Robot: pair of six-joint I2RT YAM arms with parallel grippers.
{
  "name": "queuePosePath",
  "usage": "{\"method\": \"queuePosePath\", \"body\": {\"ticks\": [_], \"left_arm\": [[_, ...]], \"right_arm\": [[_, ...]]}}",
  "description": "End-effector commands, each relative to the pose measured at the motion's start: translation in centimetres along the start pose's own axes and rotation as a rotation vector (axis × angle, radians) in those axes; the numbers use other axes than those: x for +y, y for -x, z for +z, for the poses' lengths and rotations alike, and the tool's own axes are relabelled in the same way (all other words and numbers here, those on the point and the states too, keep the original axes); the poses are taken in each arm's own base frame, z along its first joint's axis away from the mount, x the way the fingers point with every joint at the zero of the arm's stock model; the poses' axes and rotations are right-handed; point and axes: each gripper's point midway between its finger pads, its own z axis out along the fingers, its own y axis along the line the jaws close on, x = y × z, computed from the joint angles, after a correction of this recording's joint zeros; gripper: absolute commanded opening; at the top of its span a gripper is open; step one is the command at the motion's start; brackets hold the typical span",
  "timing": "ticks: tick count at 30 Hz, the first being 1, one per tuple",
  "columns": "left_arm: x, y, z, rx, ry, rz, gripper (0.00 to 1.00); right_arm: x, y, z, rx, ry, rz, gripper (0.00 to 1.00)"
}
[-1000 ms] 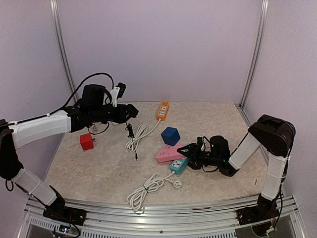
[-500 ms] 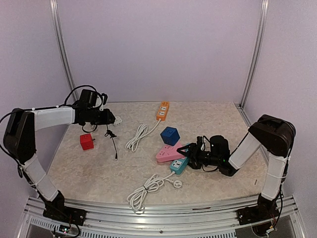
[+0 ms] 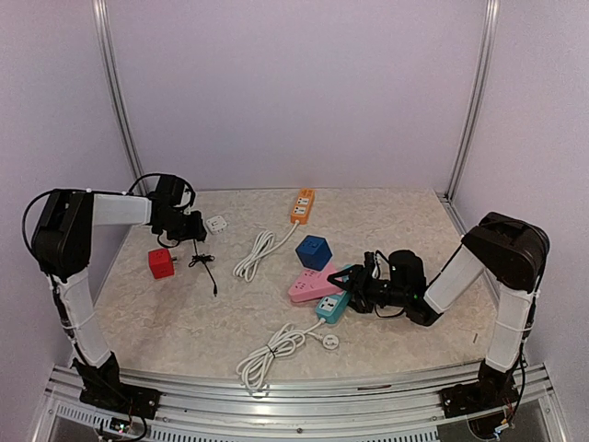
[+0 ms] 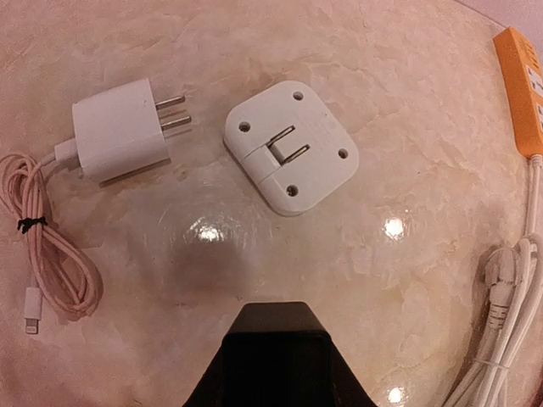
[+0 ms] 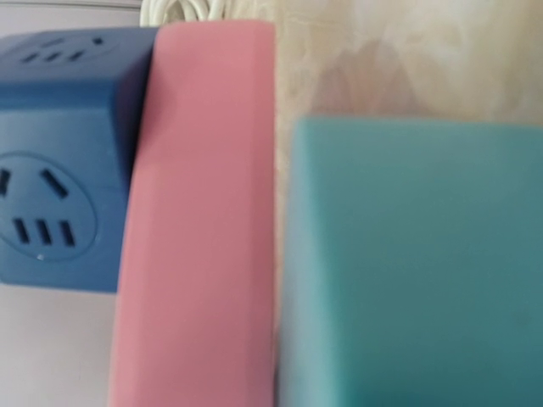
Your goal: Pull the plug off the socket
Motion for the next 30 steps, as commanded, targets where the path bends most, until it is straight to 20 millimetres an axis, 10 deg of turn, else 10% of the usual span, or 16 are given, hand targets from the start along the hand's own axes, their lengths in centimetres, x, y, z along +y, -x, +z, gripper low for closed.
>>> {"method": "queuePosePath", "body": {"ticks": [1,11,18,30], "left_arm": [[0.3,-1.1,1.2,0.053,-0.008,-0.017,0.28],[-8.0,0.9,-7.6,-0.118,-0.271,0.13,0.97],[-18.4,-2.5,-13.5,-0.16,-0.561,0.382,0.99],[-26.7,-6.0,-11.1,-0.074,-0.656,0.471,0.99]], "right_arm": [[-2.5,1.1,-0.4,-0.041,-0.097,-0.049,0.29],[-2.3,0.9,-0.3,-0.027,-0.084,-0.062,0.27],[-1.8,0.9,-0.3,-0.024,-0.077,-0.08,0.26],[-1.2,1.0,-0.6,-0.025,-0.067,-0.103,0.23]]}}
